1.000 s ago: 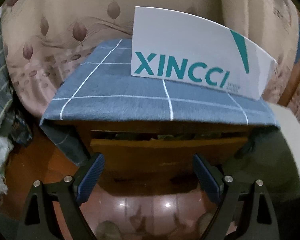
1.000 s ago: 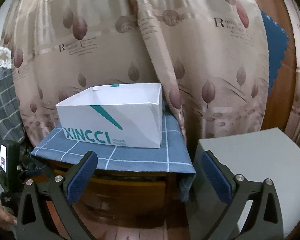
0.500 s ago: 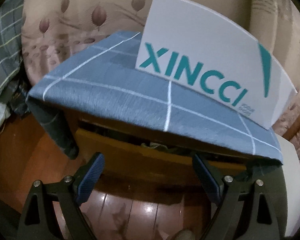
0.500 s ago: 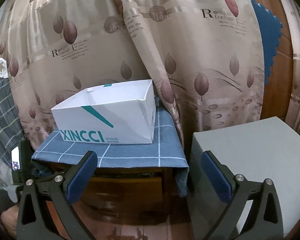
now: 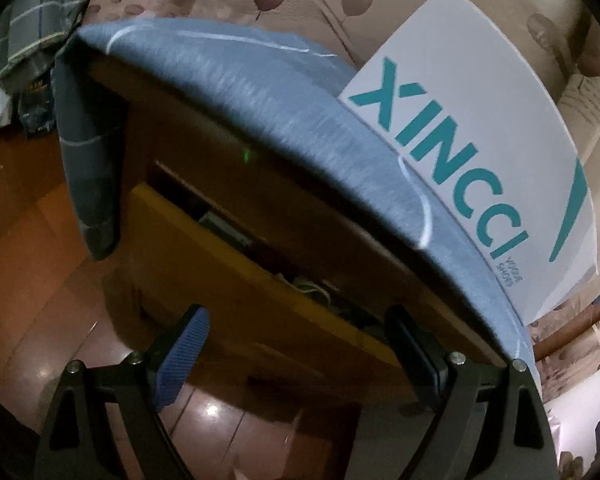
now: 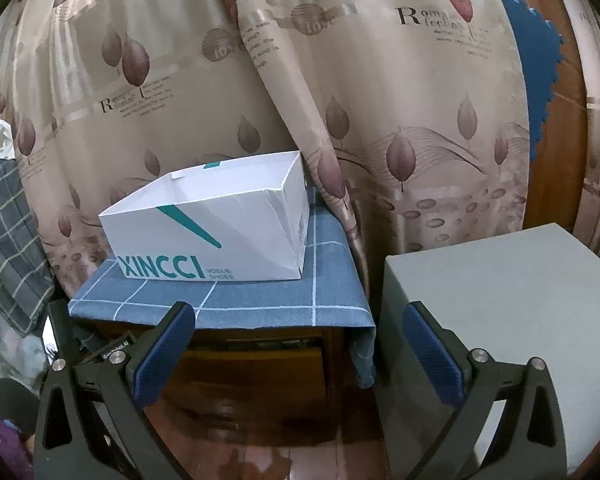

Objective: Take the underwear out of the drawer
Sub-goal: 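Hook the left gripper on the drawer front and pull it open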

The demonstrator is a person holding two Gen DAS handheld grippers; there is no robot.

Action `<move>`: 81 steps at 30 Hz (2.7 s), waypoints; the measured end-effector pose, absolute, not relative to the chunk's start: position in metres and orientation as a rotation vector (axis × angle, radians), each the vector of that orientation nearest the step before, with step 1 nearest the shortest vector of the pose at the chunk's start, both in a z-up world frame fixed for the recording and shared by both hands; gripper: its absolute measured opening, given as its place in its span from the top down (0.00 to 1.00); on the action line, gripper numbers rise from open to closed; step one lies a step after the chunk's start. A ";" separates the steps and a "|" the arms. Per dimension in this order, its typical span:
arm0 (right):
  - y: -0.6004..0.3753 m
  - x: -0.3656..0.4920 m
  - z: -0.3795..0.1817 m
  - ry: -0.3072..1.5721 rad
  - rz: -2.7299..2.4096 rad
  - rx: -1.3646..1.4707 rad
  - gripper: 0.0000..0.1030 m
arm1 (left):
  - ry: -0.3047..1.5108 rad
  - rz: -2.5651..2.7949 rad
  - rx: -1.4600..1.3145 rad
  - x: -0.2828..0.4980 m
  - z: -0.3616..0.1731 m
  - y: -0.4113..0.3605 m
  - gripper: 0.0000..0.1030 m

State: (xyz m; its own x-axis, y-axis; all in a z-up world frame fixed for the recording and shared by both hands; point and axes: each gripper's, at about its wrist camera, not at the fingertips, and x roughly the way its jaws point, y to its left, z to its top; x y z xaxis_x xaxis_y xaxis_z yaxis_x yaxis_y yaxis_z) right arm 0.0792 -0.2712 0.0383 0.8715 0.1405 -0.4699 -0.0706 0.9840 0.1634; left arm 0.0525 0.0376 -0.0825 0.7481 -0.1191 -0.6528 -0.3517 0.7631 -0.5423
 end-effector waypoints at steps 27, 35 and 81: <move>-0.260 0.088 0.031 0.549 0.144 0.109 0.00 | 0.713 0.148 -1.008 0.073 -0.156 0.073 0.10; -0.258 0.091 0.030 0.561 0.157 0.114 0.00 | 0.693 0.166 -1.128 0.068 -0.186 0.074 0.09; -0.266 0.091 0.020 0.600 0.252 0.224 0.00 | 0.928 0.258 -1.123 0.047 -0.187 0.075 0.00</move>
State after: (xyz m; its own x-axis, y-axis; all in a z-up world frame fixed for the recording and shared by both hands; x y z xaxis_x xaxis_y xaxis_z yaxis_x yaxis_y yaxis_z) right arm 0.0914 -0.2656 0.0198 0.7965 0.2969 -0.5267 -0.1679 0.9455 0.2790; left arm 0.0466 0.0748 -0.1870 0.6148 -0.2589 -0.7449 -0.6065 0.4486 -0.6565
